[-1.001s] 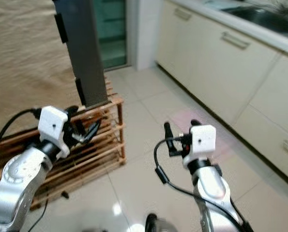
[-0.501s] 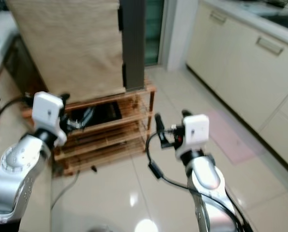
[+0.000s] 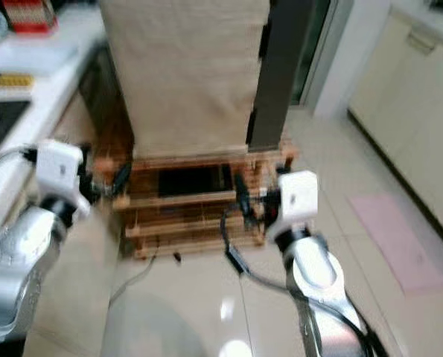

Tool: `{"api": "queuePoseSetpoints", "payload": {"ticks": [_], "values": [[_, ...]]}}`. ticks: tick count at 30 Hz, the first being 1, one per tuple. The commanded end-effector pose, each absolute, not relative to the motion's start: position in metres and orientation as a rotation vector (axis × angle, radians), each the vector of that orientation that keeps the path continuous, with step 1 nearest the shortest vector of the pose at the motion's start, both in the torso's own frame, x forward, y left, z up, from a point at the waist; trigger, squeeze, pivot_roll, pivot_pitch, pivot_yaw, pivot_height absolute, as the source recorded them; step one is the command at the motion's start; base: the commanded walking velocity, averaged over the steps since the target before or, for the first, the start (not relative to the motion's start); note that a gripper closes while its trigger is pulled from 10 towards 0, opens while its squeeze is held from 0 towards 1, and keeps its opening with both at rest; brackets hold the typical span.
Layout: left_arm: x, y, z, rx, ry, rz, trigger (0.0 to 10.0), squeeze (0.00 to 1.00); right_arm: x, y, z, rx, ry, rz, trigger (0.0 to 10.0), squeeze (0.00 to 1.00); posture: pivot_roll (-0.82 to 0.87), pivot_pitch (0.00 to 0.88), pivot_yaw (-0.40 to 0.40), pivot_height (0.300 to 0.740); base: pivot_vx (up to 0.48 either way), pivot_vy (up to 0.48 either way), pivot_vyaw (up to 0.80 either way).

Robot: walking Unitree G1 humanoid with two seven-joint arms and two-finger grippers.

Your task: Restocking fridge

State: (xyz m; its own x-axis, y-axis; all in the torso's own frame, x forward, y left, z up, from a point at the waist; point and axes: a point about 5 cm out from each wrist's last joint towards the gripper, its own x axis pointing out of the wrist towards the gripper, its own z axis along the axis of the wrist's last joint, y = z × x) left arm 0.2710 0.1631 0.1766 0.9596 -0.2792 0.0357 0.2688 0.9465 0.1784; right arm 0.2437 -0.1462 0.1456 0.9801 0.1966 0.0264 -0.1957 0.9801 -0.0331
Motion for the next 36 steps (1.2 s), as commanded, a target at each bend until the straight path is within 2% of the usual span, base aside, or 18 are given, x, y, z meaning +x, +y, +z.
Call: {"api": "queuePoseSetpoints", "payload": {"ticks": [1, 19, 21, 27, 36], "values": [[0.271, 0.157, 0.176, 0.17, -0.055, -0.304, 10.0, 0.0, 0.244, -0.153, 0.147, -0.04, -0.031, 0.168, 10.0, 0.0, -0.01, 0.0, 0.011, 0.74, 0.356, 0.0, 0.0], [0.27, 0.165, 0.171, 0.115, -0.063, -0.211, 10.0, 0.0, 0.247, -0.151, 0.152, -0.077, -0.058, 0.186, 10.0, 0.0, -0.01, 0.0, -0.013, 0.74, 0.35, 0.0, 0.0], [0.264, 0.165, 0.176, 0.079, -0.108, -0.237, 10.0, 0.0, 0.244, -0.15, 0.149, -0.082, -0.051, 0.206, 10.0, 0.0, -0.01, 0.0, -0.016, 0.74, 0.0, 0.0, 0.0], [0.255, 0.159, 0.181, 0.111, -0.153, -0.352, 10.0, 0.0, 0.239, -0.149, 0.146, -0.058, -0.041, 0.24, 10.0, 0.0, 0.01, 0.0, -0.03, 0.74, 0.0, 0.0, 0.0], [0.261, 0.162, 0.184, 0.15, -0.168, -0.356, 10.0, 0.0, 0.239, -0.147, 0.144, -0.057, -0.035, 0.255, 10.0, 0.0, 0.01, 0.0, -0.035, 0.74, 0.0, 0.26, 0.0]]}}
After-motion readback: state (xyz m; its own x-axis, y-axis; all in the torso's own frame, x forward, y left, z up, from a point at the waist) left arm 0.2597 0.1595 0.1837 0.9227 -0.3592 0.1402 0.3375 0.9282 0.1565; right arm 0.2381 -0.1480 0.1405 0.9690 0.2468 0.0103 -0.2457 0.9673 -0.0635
